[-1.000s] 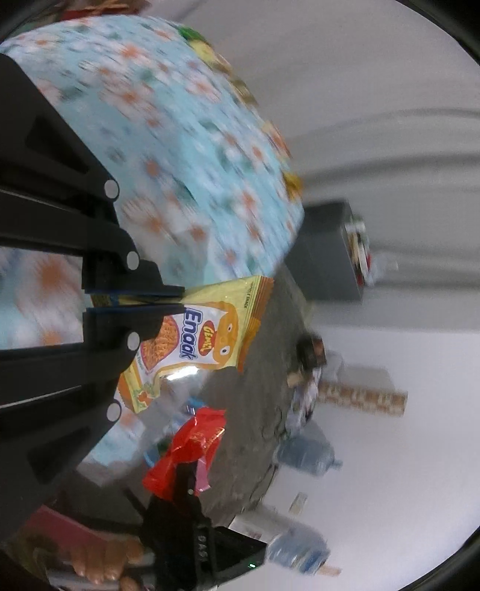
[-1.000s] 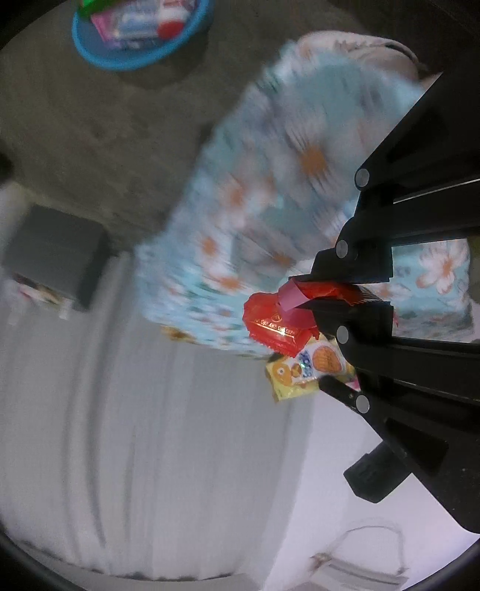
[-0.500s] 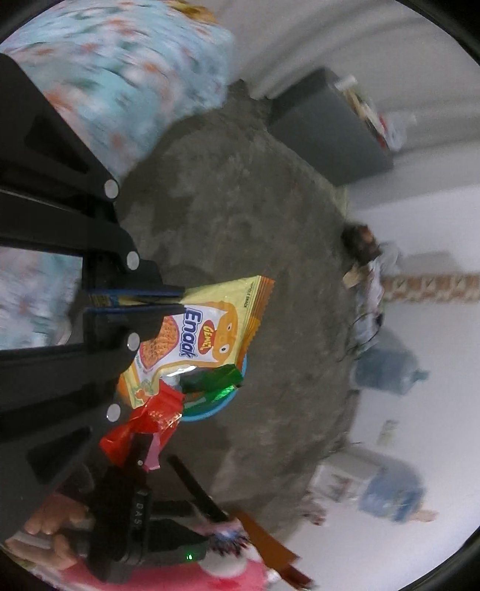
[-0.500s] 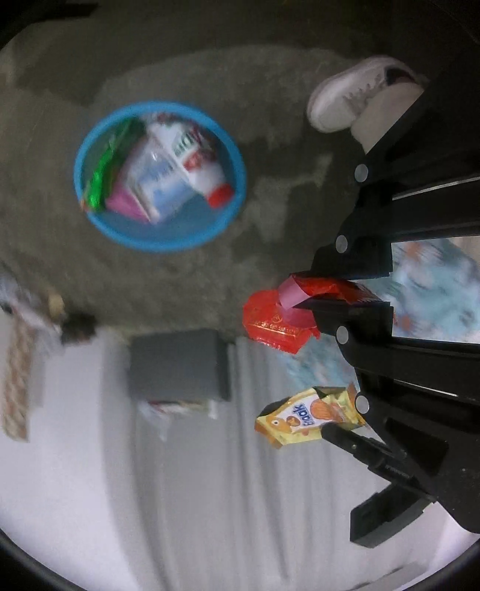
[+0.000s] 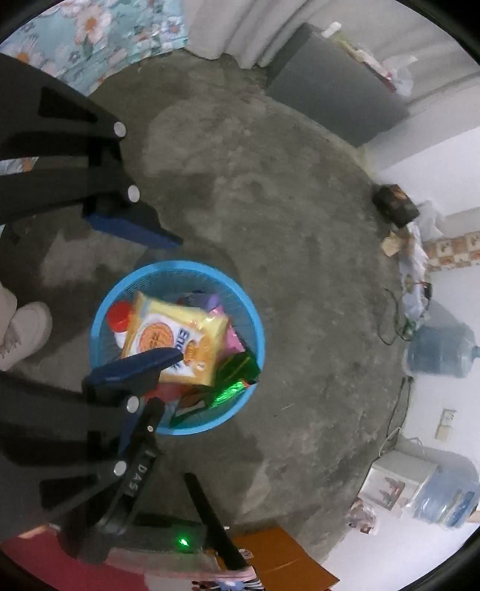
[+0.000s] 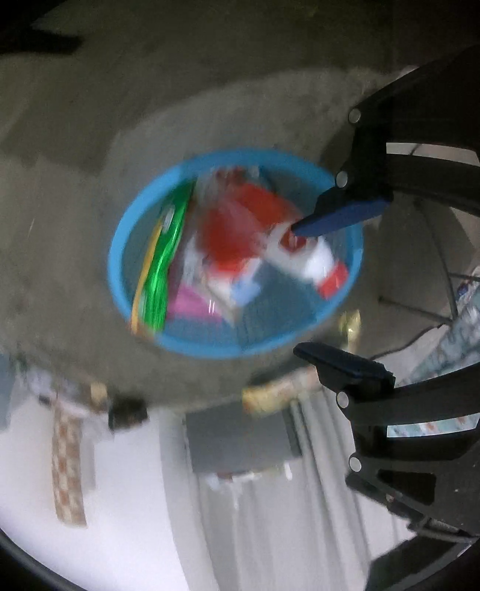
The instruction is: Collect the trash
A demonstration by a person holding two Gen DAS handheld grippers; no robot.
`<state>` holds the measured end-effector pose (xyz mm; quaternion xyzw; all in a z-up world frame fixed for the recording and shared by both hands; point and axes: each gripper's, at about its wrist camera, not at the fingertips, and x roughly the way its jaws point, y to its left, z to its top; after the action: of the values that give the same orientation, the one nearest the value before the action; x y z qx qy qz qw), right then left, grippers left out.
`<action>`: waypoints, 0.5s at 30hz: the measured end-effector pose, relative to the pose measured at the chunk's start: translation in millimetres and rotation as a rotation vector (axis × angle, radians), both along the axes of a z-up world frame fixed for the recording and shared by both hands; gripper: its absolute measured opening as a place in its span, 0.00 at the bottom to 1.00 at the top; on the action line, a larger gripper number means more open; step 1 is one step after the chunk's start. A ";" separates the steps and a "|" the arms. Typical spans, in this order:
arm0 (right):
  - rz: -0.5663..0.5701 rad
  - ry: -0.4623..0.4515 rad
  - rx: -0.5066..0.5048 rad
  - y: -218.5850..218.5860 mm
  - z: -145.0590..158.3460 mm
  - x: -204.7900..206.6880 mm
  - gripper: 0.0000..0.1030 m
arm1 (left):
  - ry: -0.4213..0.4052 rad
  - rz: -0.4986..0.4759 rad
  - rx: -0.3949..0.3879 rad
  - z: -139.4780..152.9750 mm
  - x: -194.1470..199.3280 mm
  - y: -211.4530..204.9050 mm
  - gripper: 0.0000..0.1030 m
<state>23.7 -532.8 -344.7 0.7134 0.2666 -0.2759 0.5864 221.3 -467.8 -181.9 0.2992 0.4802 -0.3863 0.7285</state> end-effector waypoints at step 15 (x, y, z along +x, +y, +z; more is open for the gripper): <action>0.094 -0.042 -0.243 37.2 80.2 -36.4 0.60 | -0.118 0.043 -0.252 129.5 -22.6 103.7 0.80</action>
<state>-12.7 -495.6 -264.5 0.6293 0.2523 -0.2635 0.6863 198.7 -364.1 -52.4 0.2169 0.3907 -0.4095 0.7954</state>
